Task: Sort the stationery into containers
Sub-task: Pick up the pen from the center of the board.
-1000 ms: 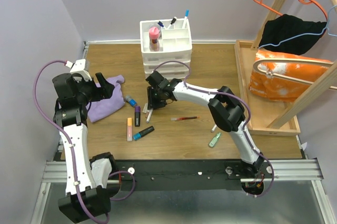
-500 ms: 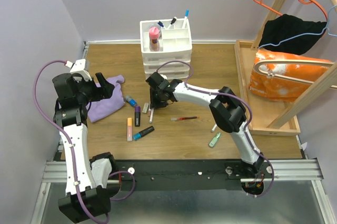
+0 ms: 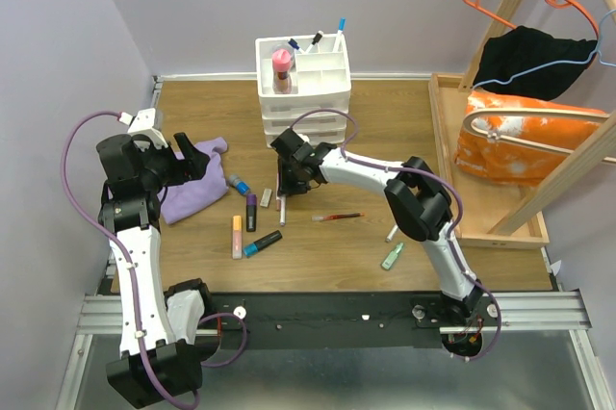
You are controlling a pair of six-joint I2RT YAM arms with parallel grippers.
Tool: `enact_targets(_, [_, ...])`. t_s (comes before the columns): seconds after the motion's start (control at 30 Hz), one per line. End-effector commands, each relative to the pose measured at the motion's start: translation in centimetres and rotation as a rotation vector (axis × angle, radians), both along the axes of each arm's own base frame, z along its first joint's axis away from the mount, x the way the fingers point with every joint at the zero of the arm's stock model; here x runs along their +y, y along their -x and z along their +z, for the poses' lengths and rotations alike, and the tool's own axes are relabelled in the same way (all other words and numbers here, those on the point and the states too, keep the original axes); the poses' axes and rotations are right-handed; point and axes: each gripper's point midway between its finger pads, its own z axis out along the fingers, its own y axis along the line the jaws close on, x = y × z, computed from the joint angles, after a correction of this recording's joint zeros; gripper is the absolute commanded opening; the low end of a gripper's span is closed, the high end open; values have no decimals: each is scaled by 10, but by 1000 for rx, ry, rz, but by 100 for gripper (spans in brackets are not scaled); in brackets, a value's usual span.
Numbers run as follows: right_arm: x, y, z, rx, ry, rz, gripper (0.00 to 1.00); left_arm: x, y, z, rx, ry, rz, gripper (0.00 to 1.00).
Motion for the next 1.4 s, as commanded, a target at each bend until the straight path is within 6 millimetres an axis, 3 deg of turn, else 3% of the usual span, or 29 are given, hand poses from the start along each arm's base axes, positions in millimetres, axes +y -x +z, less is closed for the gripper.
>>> enact_targets(0.0, [-66, 11, -70, 59, 313, -22, 38, 3, 0, -1, -10, -6, 23, 86])
enact_targets(0.2, [-84, 12, -48, 58, 309, -34, 38, 4, 0, -1, -16, -6, 28, 86])
enact_targets(0.4, [-92, 14, -55, 78, 318, -26, 38, 3, -4, 1, -20, 14, 27, 86])
enact_targets(0.77, [-75, 16, -70, 106, 294, 16, 38, 3, -5, -1, -13, 24, 32, 86])
enact_targets(0.9, [-72, 25, -75, 75, 359, 60, 27, 3, -6, 0, -10, 26, 28, 86])
enact_targets(1.03, [-73, 32, -83, 48, 420, 90, 24, 3, -7, 0, -12, 30, 29, 86])
enact_targets(1.1, [-80, 31, -88, 37, 450, 104, 14, 2, -8, 1, -14, 36, 31, 86])
enact_targets(1.13, [-79, 29, -85, 28, 441, 103, 1, 3, -8, 1, -12, 42, 33, 86])
enact_targets(1.2, [-74, 29, -75, 20, 407, 134, 1, 1, -8, 4, -18, 50, 28, 86])
enact_targets(1.33, [-50, 13, 5, -82, 221, 175, 1, -1, -8, 13, -32, 45, 15, 86])
enact_targets(1.37, [-40, 9, 50, -158, 147, 205, 0, -2, -9, 14, -35, 46, 9, 86])
